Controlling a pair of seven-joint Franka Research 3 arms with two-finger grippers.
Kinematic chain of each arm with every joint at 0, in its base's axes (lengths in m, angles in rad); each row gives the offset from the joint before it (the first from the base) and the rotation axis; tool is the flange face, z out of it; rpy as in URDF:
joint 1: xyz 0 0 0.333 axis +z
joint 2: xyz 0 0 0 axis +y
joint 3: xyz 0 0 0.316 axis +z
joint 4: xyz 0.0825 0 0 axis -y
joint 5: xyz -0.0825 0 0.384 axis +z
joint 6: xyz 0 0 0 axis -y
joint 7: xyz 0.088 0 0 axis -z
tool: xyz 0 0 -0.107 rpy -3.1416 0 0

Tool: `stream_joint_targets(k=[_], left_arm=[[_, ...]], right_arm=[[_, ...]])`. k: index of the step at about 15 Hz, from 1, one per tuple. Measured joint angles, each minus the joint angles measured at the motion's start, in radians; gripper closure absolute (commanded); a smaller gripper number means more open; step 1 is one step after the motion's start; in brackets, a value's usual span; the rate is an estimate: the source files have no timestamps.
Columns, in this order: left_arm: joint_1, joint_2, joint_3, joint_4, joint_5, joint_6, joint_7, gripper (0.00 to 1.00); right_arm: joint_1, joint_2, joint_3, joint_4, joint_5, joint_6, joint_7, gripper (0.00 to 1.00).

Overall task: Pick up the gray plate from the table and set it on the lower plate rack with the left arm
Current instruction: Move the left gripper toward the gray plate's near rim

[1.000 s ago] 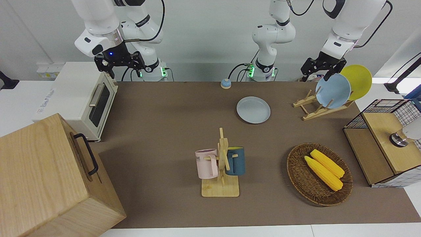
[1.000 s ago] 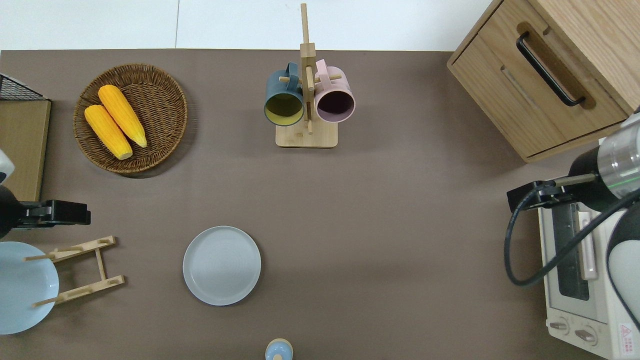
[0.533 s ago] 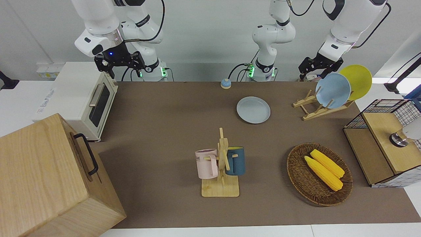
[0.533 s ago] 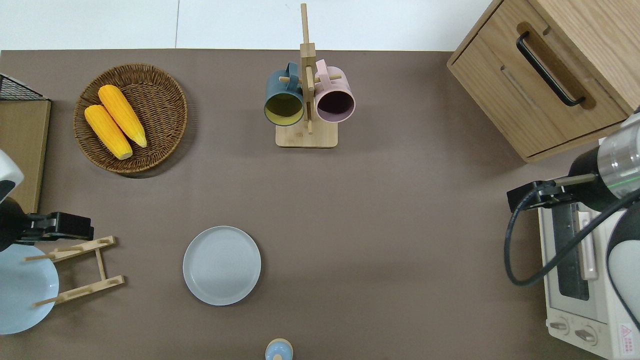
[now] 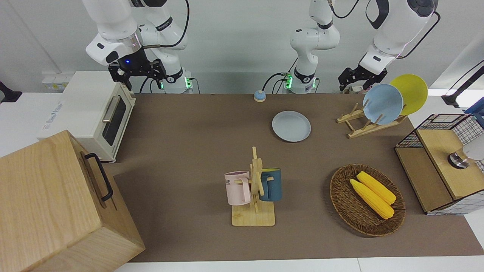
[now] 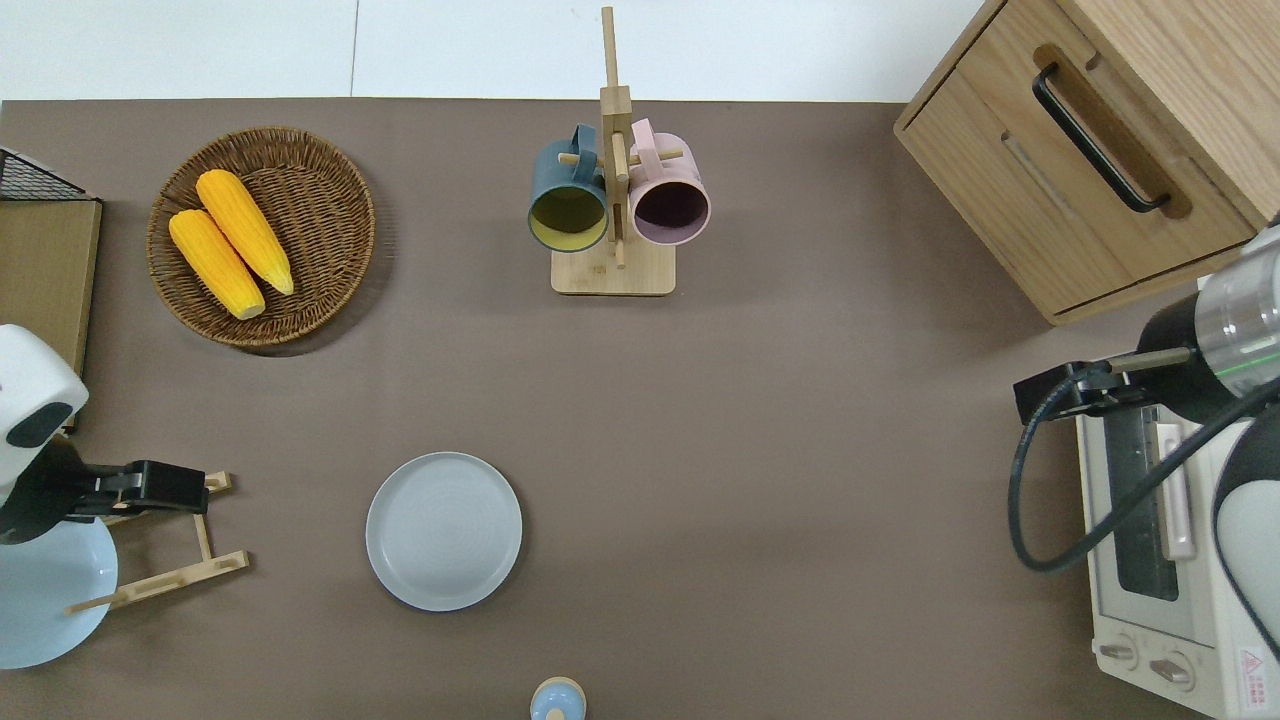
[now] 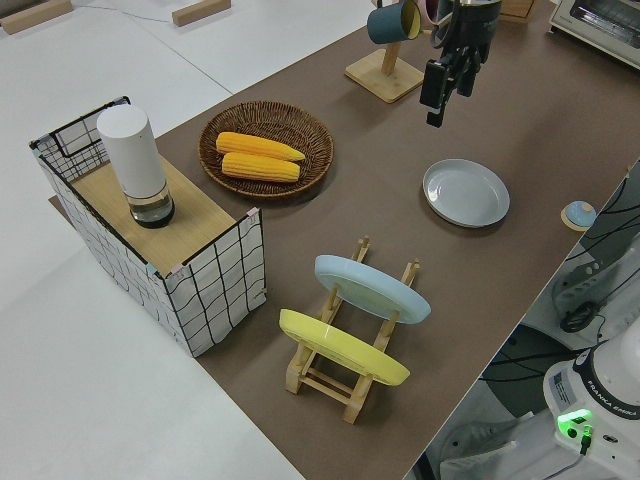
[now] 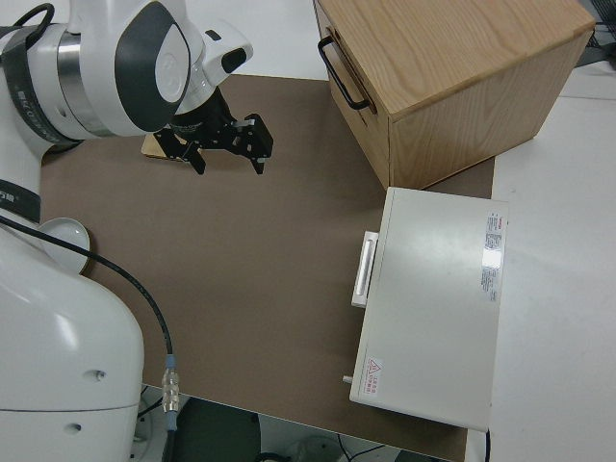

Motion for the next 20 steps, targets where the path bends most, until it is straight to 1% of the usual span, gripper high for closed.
stream_joint_targets(k=[3,7,12,16,20], left_arm=[[0.000,-0.047,0.000,-0.115,0.000,0.104,0.000,0.01],[-0.009,-0.085,0.000,-0.283,0.000,0.279,0.000,0.01],[-0.013,-0.091,-0.014,-0.444,-0.031,0.473,0.000,0.01],[-0.042,-0.092,-0.019,-0.528,-0.040,0.577,0.000,0.01],[-0.069,-0.080,-0.020,-0.594,-0.087,0.670,0.000,0.01]], right_arm=[[0.000,0.000,0.000,0.000,0.000,0.000,0.000,0.017],[0.000,0.000,0.000,0.000,0.000,0.000,0.000,0.017],[0.000,0.000,0.000,0.000,0.000,0.000,0.000,0.017],[0.000,0.000,0.000,0.000,0.000,0.000,0.000,0.017],[0.000,0.000,0.000,0.000,0.000,0.000,0.000,0.017]])
